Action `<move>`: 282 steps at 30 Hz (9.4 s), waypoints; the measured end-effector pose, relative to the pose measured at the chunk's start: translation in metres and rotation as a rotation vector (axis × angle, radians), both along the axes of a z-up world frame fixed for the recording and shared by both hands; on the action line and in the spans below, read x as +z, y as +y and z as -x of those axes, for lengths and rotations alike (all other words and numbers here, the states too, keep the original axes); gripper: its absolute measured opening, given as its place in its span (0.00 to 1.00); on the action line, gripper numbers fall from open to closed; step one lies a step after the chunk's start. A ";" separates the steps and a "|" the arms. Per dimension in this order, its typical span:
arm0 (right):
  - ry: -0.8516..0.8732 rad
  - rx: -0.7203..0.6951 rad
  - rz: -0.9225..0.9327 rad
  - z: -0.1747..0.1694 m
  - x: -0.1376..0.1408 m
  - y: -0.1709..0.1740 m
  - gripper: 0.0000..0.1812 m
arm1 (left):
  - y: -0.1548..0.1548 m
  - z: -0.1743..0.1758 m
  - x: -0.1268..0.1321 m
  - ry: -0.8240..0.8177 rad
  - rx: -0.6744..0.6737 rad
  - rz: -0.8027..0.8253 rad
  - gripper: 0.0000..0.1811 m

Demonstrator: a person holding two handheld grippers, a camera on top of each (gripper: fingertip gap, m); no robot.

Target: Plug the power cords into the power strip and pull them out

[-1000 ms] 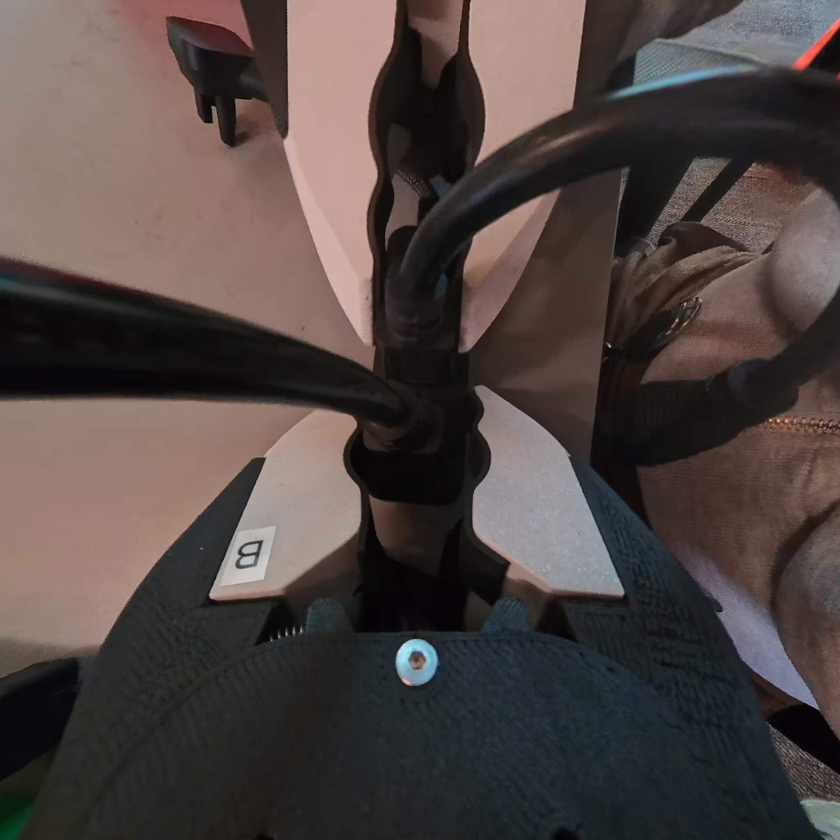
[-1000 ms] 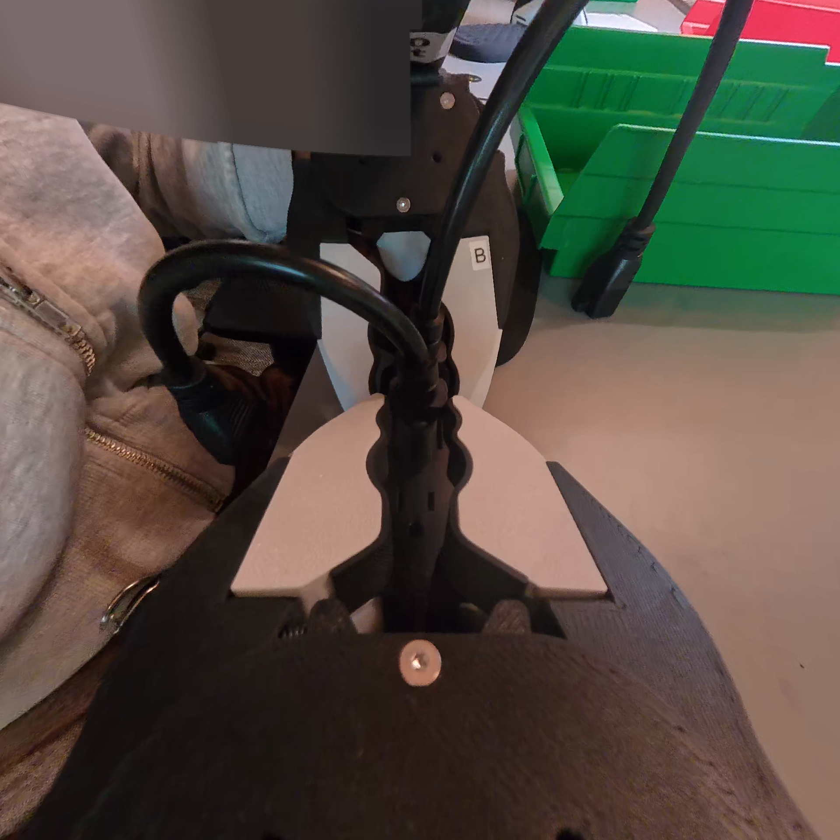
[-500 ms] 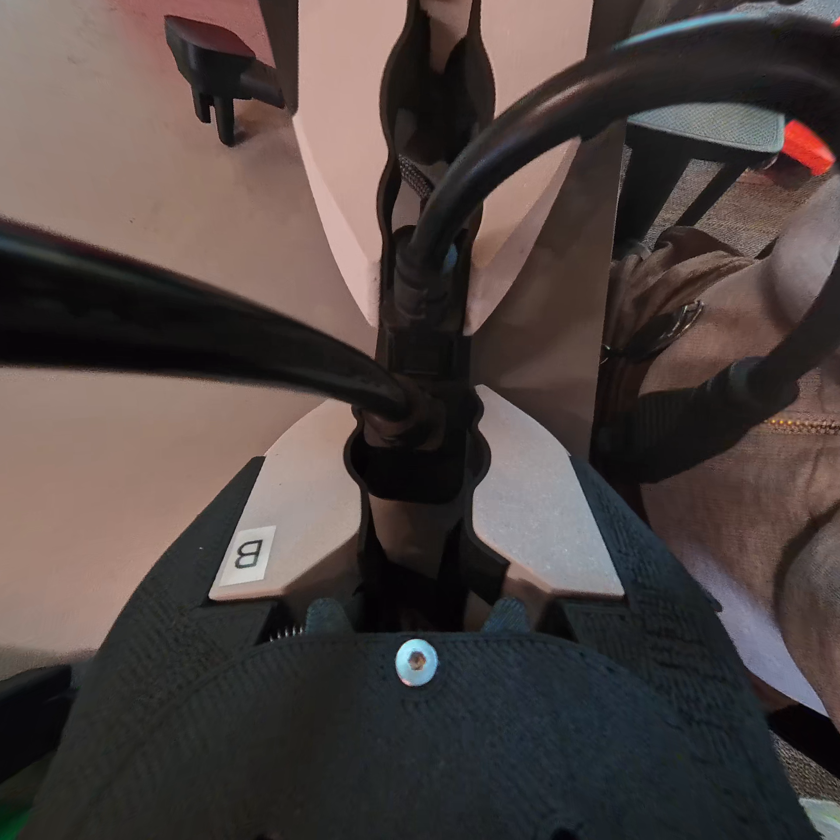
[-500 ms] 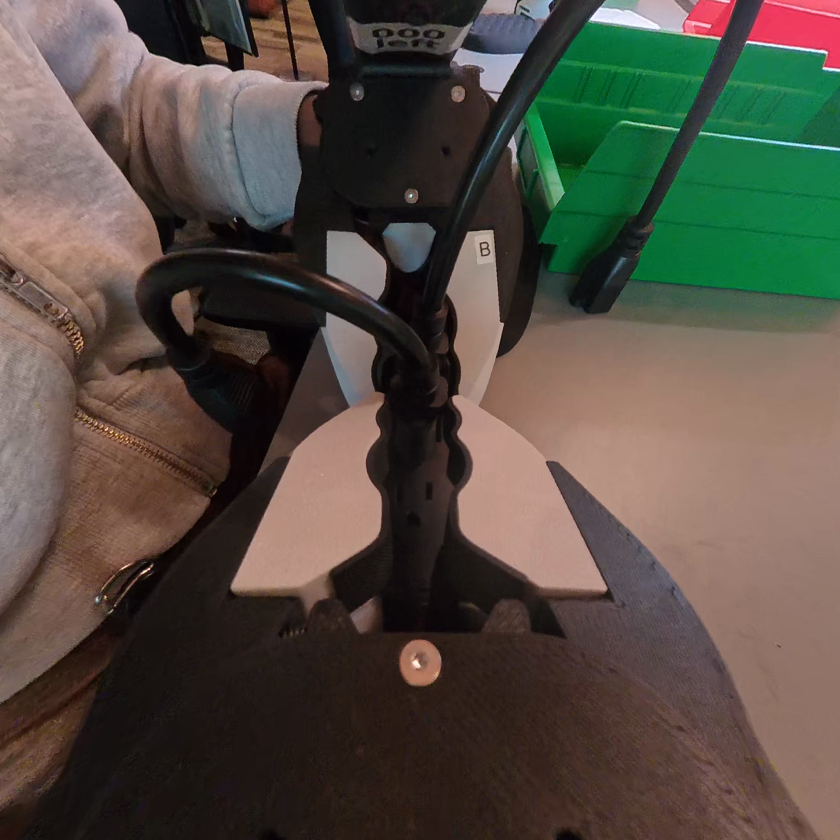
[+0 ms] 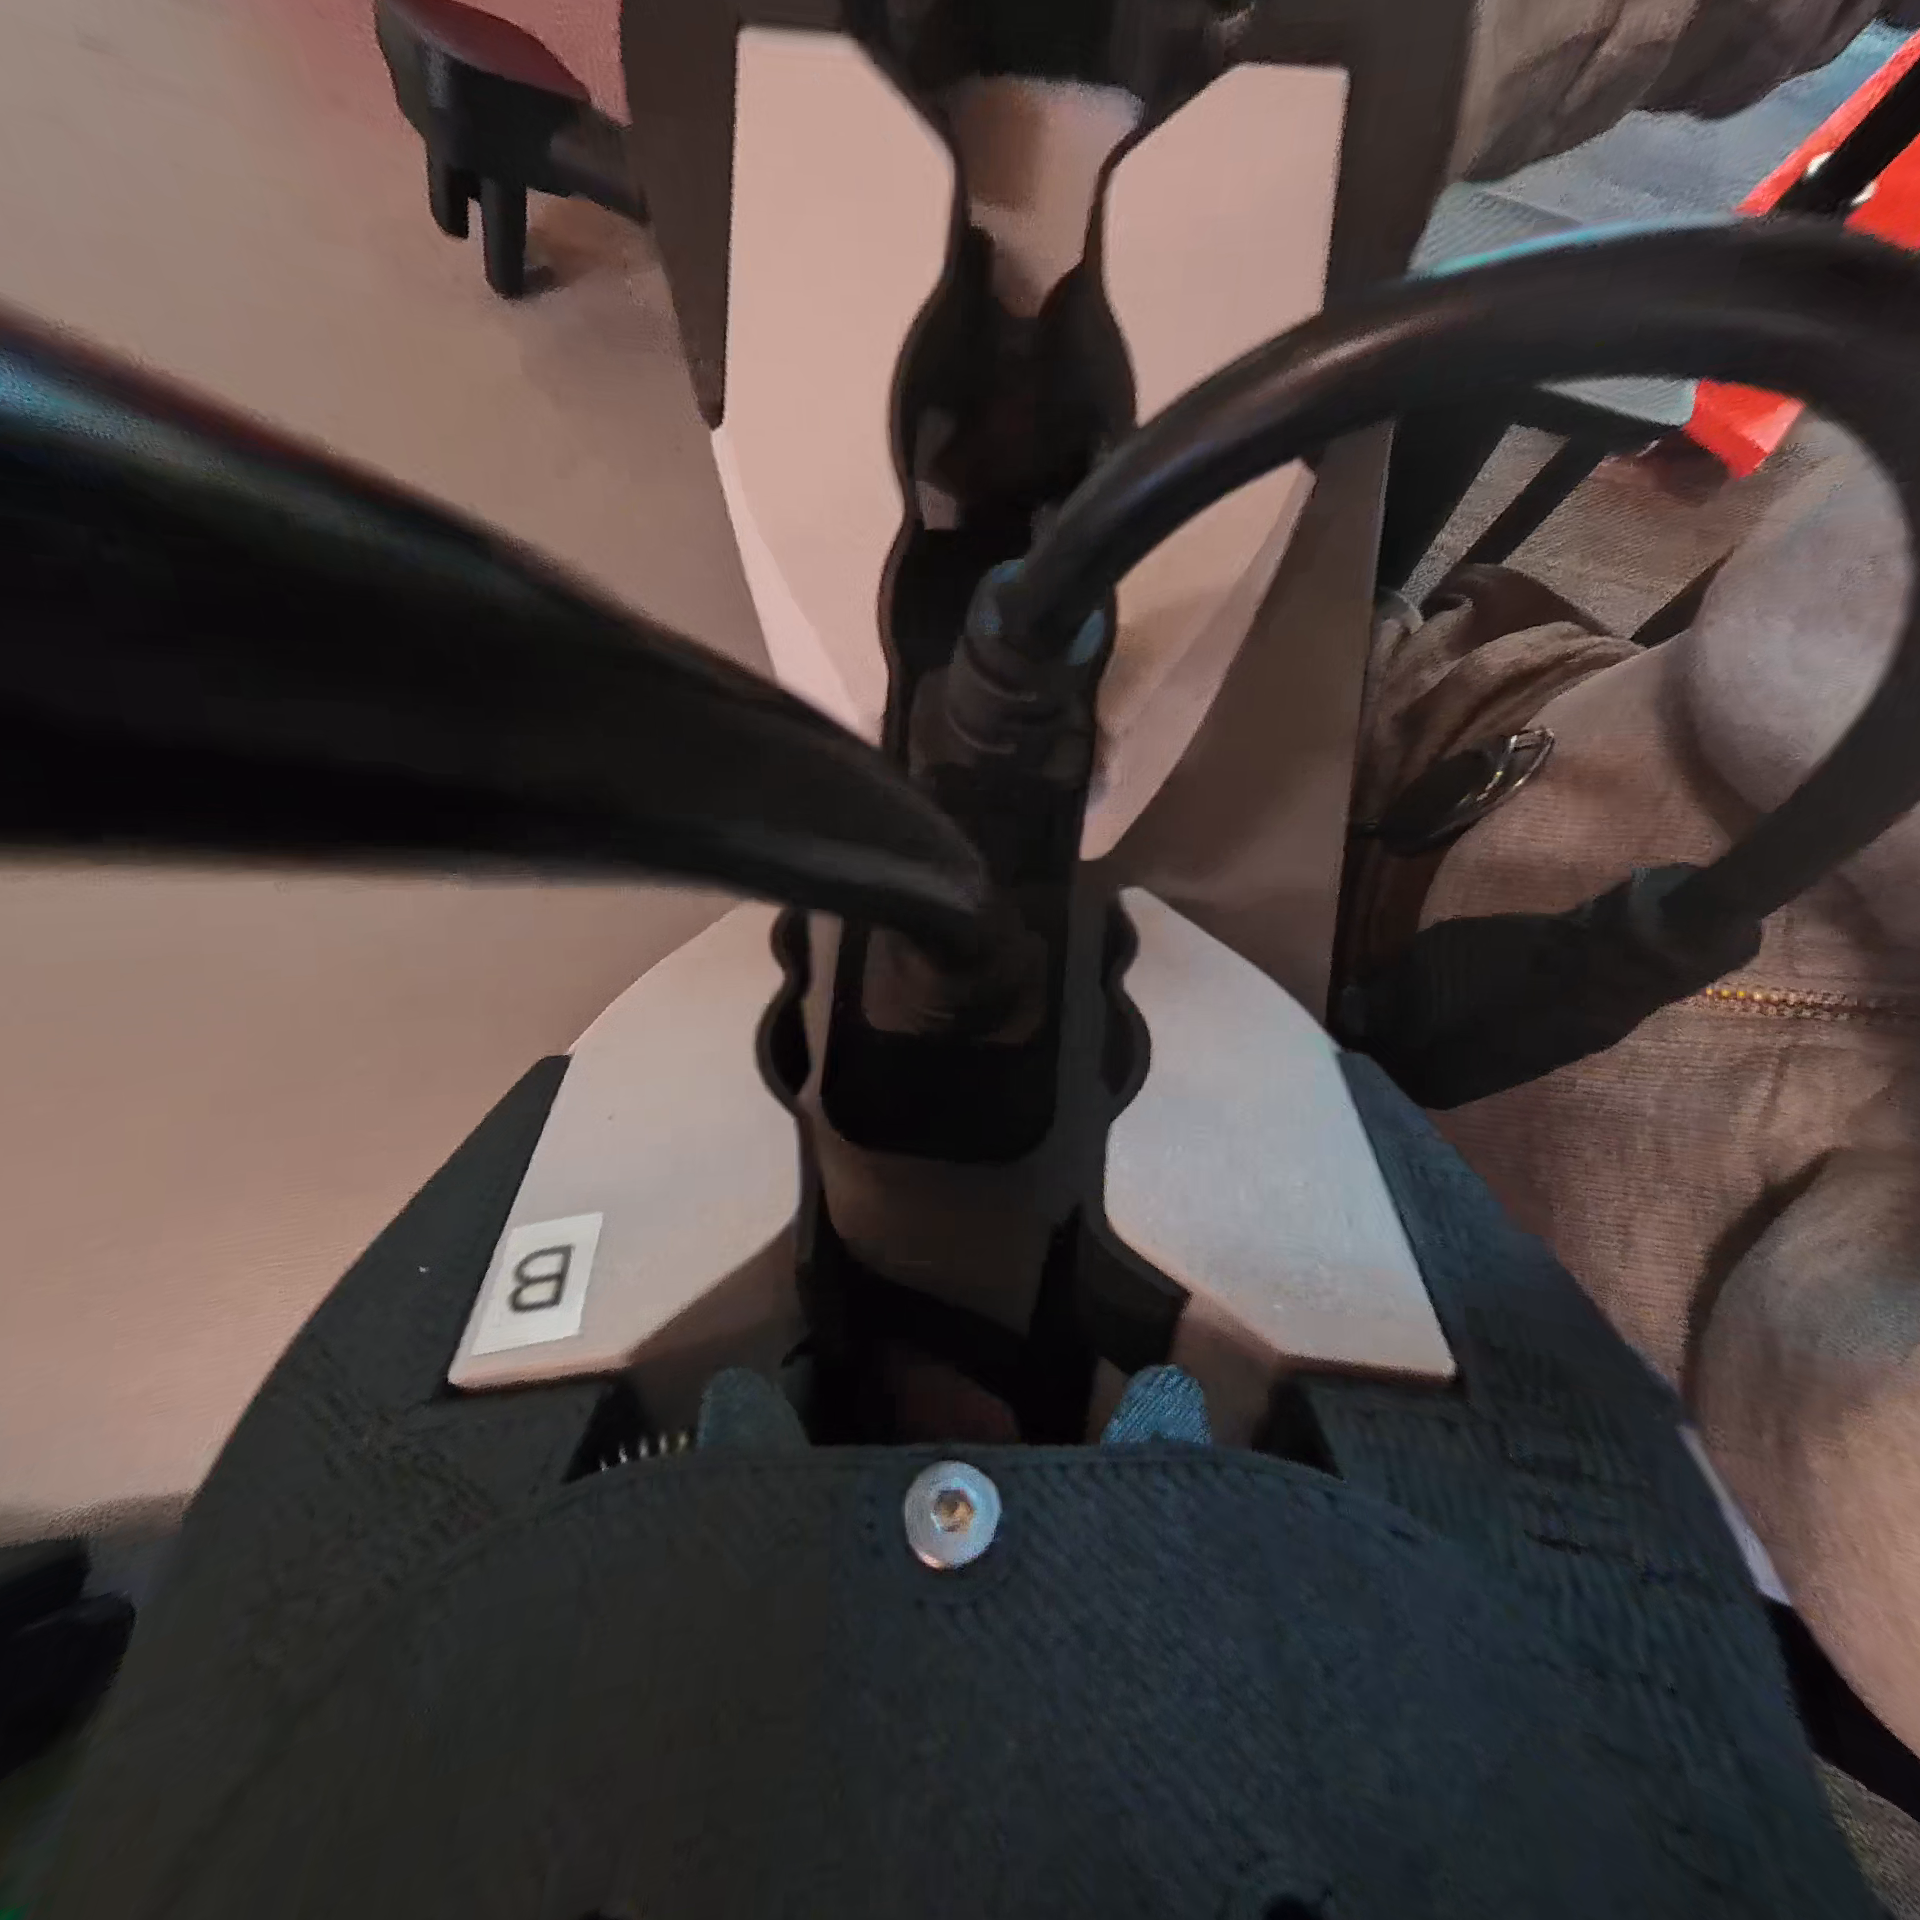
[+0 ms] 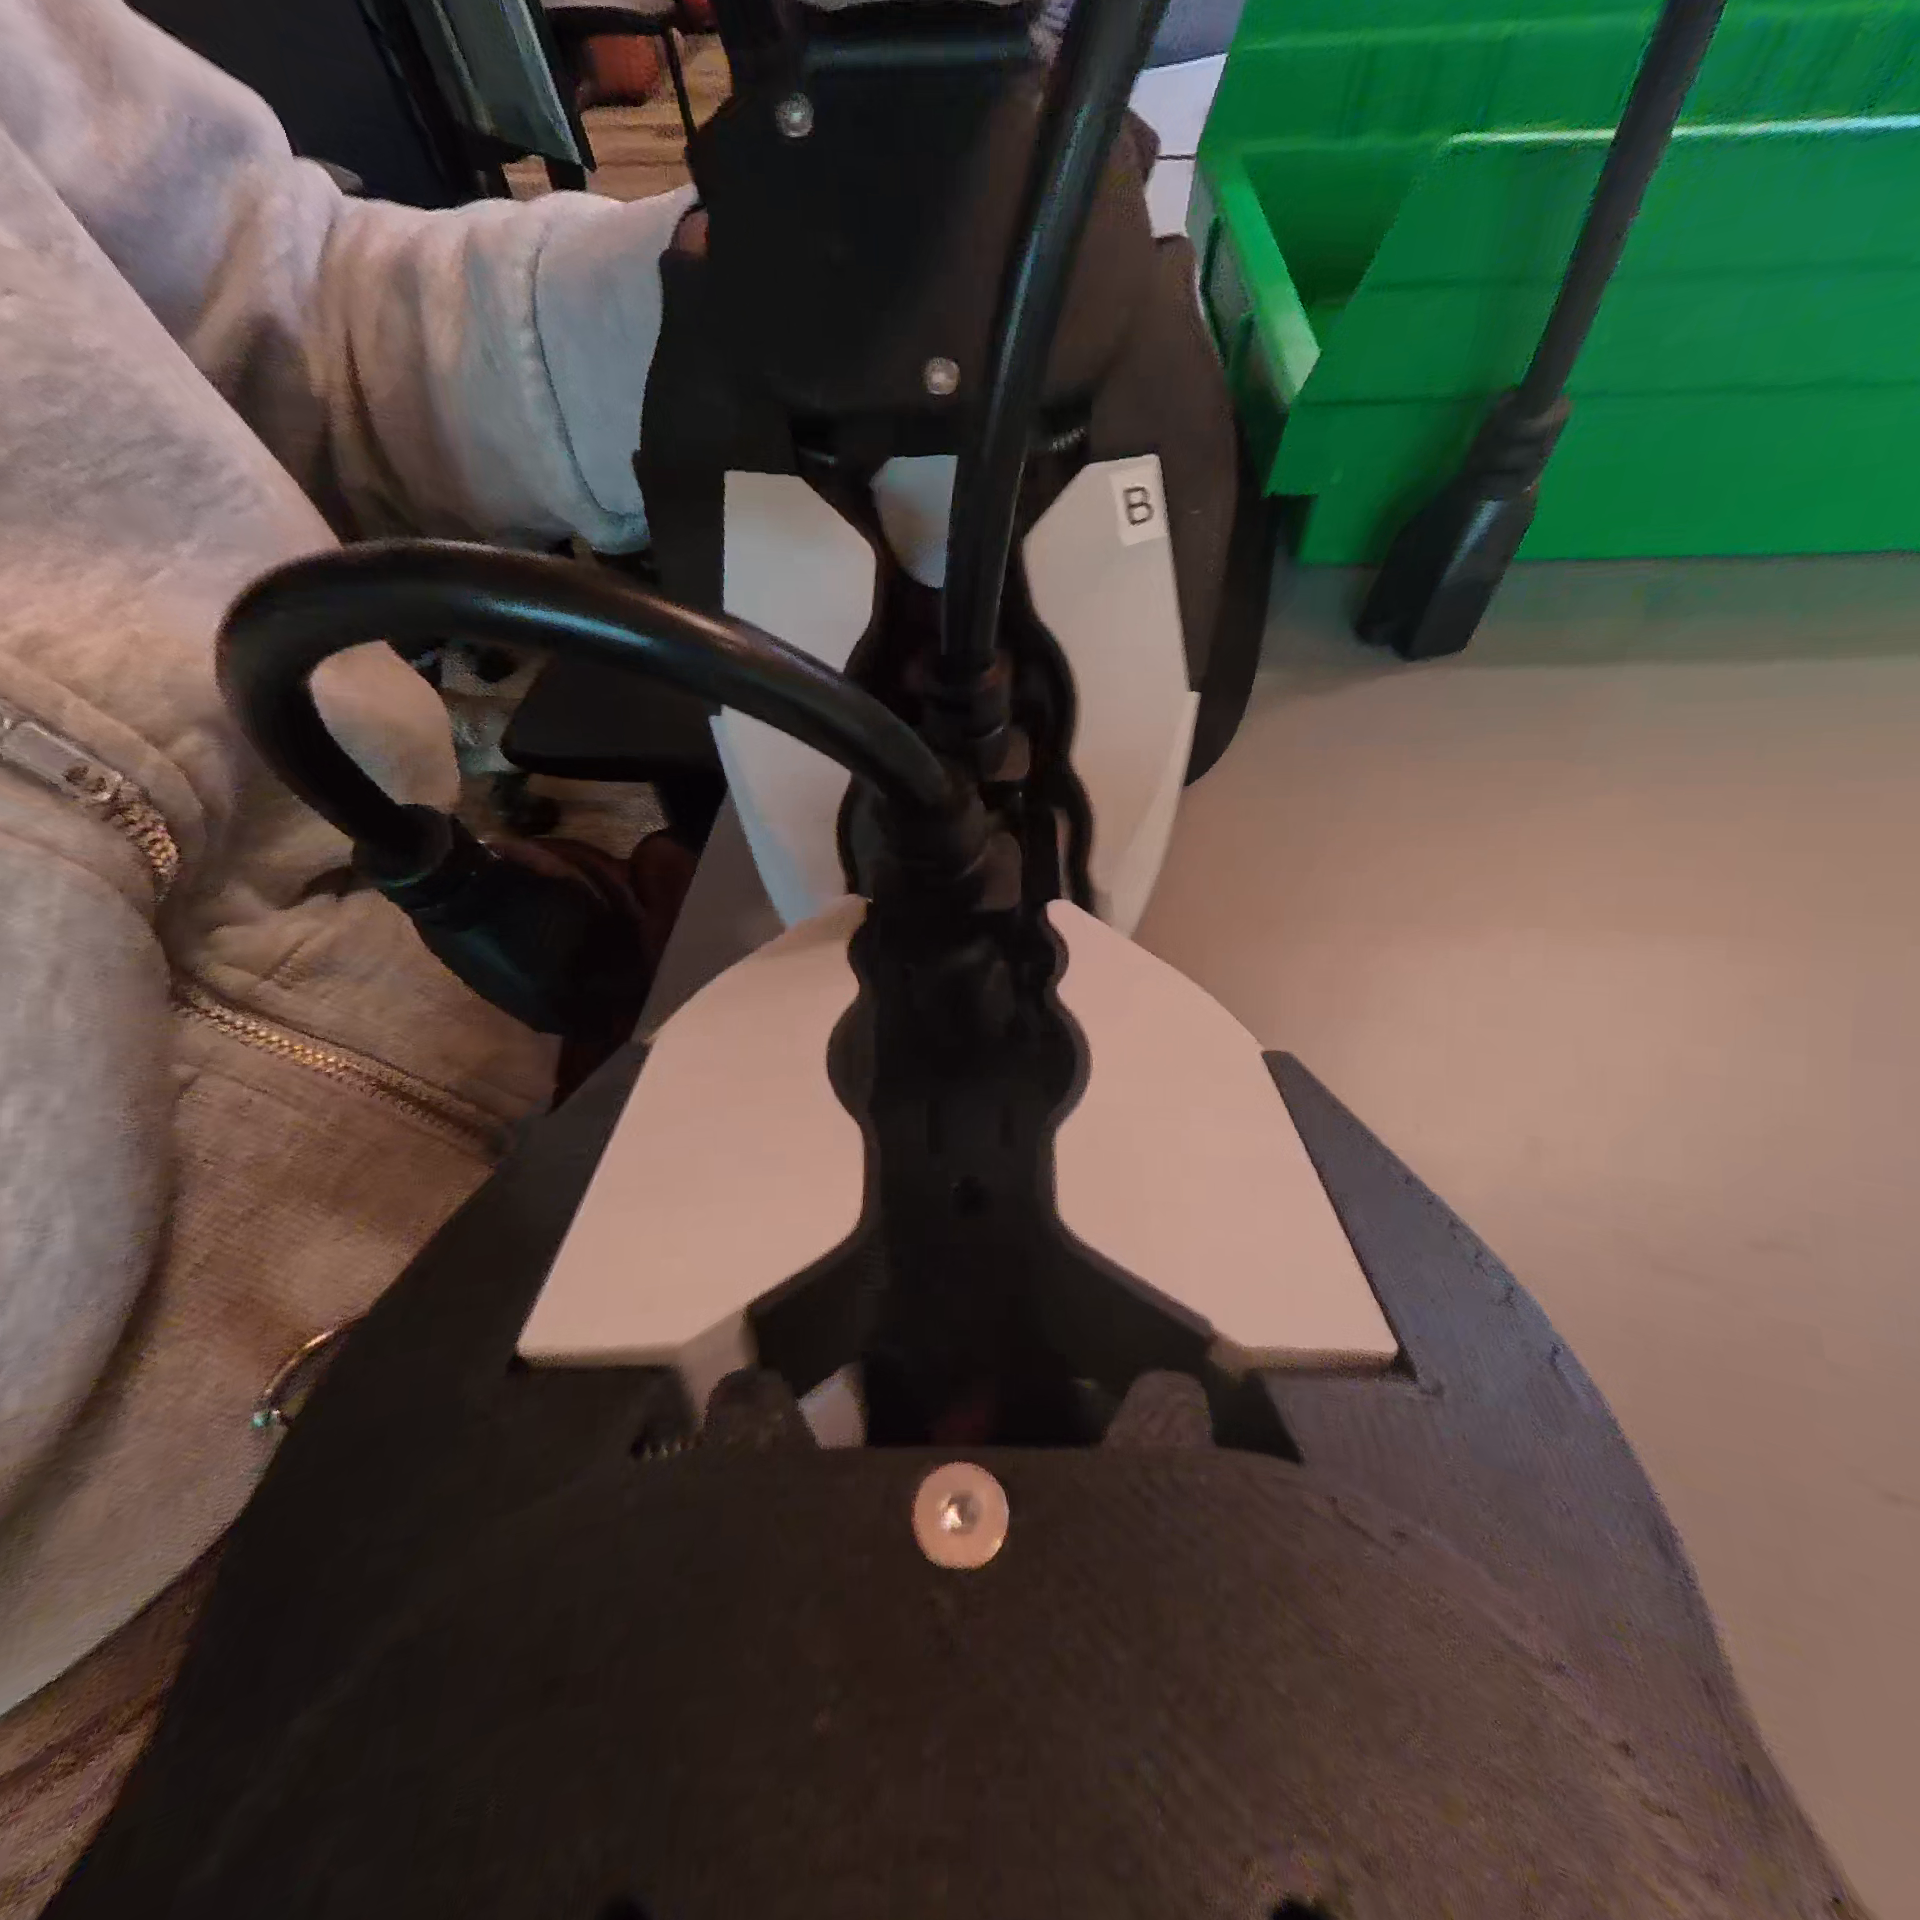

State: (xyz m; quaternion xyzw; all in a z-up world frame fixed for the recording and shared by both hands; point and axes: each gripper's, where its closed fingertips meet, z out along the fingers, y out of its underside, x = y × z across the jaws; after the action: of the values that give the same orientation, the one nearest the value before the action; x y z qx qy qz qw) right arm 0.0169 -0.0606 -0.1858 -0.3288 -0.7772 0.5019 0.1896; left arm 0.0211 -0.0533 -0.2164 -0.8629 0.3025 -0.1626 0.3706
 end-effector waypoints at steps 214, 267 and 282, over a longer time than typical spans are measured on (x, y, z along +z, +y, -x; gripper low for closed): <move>0.124 0.142 0.043 0.018 0.025 -0.019 0.09 | -0.005 -0.001 -0.011 0.147 -0.011 -0.003 0.24; 0.077 0.118 -0.006 0.019 0.018 -0.023 0.09 | -0.007 0.004 -0.013 0.141 -0.020 0.007 0.25; 0.098 0.128 0.018 0.017 0.021 -0.022 0.09 | -0.007 0.003 -0.011 0.133 -0.025 0.001 0.25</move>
State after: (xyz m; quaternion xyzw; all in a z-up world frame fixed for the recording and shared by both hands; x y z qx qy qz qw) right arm 0.0000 -0.0827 -0.1644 -0.2553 -0.7818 0.5356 0.1920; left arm 0.0183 -0.0603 -0.2278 -0.8682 0.3371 -0.1098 0.3472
